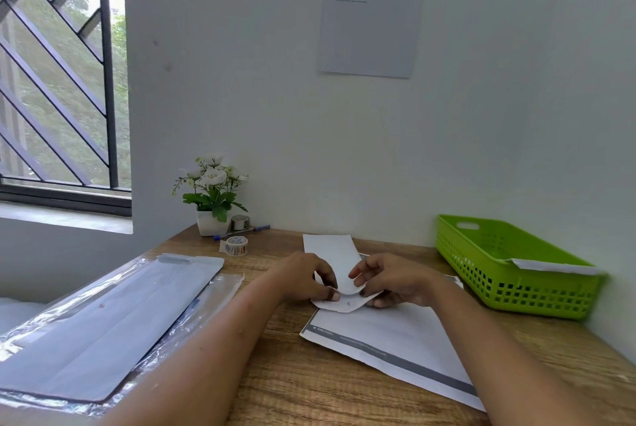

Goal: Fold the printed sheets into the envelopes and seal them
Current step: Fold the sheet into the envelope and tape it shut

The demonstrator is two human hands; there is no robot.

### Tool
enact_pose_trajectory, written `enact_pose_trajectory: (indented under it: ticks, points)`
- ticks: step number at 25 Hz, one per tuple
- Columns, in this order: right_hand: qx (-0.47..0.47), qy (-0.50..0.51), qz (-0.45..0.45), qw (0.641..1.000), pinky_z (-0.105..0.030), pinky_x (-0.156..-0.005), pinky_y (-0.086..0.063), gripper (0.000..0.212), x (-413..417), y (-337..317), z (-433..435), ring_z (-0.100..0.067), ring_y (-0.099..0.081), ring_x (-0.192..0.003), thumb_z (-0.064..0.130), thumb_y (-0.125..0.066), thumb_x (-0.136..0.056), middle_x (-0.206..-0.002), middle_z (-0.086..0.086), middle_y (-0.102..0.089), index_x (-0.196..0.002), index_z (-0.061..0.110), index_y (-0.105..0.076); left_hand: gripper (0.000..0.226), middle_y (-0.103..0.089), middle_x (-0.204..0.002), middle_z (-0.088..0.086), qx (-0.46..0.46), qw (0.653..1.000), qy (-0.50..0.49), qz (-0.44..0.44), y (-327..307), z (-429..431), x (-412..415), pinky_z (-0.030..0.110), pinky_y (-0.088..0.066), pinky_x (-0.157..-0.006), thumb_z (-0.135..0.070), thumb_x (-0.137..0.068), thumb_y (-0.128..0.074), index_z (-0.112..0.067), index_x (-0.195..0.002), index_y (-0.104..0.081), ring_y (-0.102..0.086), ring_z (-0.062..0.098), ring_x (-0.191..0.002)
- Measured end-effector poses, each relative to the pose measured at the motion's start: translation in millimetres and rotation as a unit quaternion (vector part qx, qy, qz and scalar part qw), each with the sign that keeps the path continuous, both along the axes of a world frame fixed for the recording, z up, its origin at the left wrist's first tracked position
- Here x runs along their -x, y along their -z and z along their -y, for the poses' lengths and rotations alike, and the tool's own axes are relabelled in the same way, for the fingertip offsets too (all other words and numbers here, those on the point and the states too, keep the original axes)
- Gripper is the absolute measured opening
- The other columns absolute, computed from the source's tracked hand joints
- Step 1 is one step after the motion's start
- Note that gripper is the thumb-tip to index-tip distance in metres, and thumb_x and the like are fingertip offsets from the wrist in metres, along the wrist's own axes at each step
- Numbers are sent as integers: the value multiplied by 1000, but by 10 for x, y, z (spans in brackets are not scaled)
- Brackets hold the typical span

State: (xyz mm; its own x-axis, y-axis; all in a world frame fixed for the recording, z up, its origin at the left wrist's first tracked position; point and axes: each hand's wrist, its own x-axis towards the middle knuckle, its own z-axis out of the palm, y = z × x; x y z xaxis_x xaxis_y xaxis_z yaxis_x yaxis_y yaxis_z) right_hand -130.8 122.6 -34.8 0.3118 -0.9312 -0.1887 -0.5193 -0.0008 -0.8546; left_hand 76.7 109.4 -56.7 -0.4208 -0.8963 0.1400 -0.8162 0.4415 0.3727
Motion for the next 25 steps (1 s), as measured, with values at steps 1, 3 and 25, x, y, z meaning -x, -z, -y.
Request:
enact_pose_trajectory:
  ticks: [1,3,25]
  points:
    - [-18,-16,16,1000,-23,-63,-55,33,23,-4,6,-13,-65,-79,-8,-61,-83,-101,-2,-62,-109,12,-64,30,-59,-98,-16,-10,1000,-6,-3,-7,4,4,30,-49,-84,-52,-74,-71,-37,-99,-70,-55,9,-93]
    - [-41,-35,47,997,-23,-63,-55,32,71,1,18,-12,-65,-73,-7,-63,-84,-96,-2,-65,-111,10,-63,43,-57,-110,-11,-34,999,-17,0,-16,8,9,31,-46,-86,-61,-66,-73,-40,-102,-69,-52,11,-99]
    - [162,-59,-260,950,-15,-57,-38,5,-65,49,38,-3,-50,-67,27,-65,-87,-78,11,-55,-87,29,-61,23,-64,-115,-11,-24,999,5,-26,5,-26,58,19,-38,-74,-34,-84,-68,-30,-106,-68,-51,5,-90]
